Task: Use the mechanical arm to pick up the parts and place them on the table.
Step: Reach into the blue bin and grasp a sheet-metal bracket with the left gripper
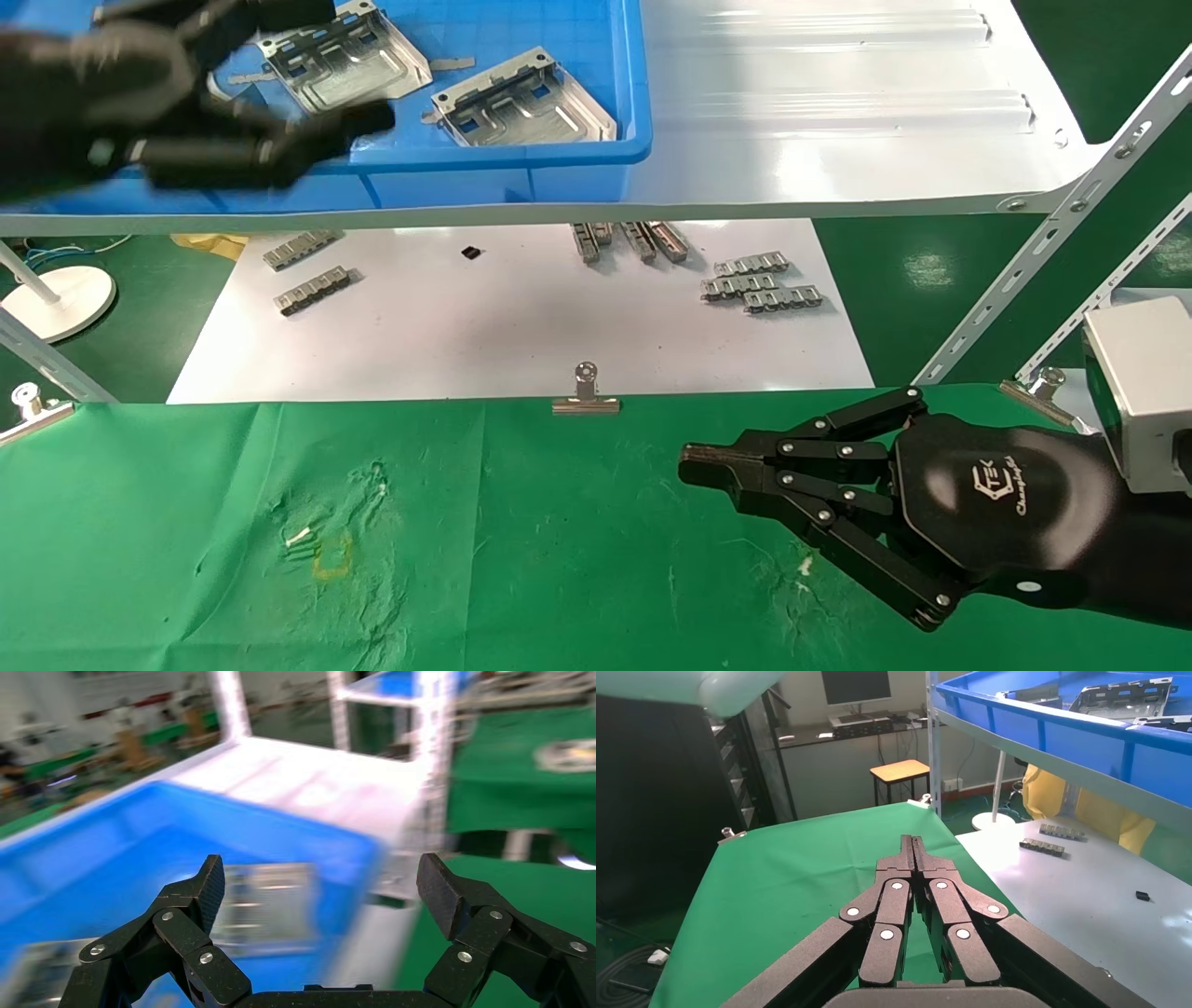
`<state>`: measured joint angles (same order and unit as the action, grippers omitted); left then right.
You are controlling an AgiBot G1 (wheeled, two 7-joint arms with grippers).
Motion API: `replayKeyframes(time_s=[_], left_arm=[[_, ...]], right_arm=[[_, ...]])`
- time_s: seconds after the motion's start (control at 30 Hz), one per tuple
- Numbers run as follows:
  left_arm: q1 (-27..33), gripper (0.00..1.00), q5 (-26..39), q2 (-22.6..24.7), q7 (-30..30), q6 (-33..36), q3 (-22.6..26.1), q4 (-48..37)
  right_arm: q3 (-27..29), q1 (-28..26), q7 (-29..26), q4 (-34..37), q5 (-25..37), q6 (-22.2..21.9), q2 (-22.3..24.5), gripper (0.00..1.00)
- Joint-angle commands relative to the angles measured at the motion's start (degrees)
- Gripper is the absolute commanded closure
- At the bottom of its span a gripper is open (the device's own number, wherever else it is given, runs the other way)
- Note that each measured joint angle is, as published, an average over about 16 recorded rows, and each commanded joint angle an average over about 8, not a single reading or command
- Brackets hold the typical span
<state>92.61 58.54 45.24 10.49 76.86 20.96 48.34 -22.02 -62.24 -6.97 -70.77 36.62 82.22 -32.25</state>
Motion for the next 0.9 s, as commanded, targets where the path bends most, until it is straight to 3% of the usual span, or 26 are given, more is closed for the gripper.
replayKeyframes(time_s=[0.03,0.33,0.4,0.6,0.67,0.9], left_arm=[[5.26,0.0,3.9,2.47,-0.4,-1.42,1.65,-5.36],[19.31,0.01,15.65,14.11,-6.08,-15.94,6.69,-29.16],[21.02,0.2,17.34,16.16,-6.8,-19.79,7.43,-32.86],[24.43,0.94,21.19,19.97,-7.98,-26.03,9.59,-40.1],[25.21,1.0,22.12,20.58,-8.08,-26.42,10.21,-41.65],[26.97,1.0,24.07,21.37,-7.69,-25.75,11.57,-45.15]], right_arm=[[0.0,0.0,0.0,0.0,0.0,0.0,0.0,1.0],[0.0,0.0,0.0,0.0,0.0,0.0,0.0,0.99],[0.0,0.0,0.0,0.0,0.0,0.0,0.0,0.82],[0.0,0.0,0.0,0.0,0.0,0.0,0.0,0.08],[0.0,0.0,0.0,0.0,0.0,0.0,0.0,0.0],[0.0,0.0,0.0,0.0,0.0,0.0,0.0,0.0]])
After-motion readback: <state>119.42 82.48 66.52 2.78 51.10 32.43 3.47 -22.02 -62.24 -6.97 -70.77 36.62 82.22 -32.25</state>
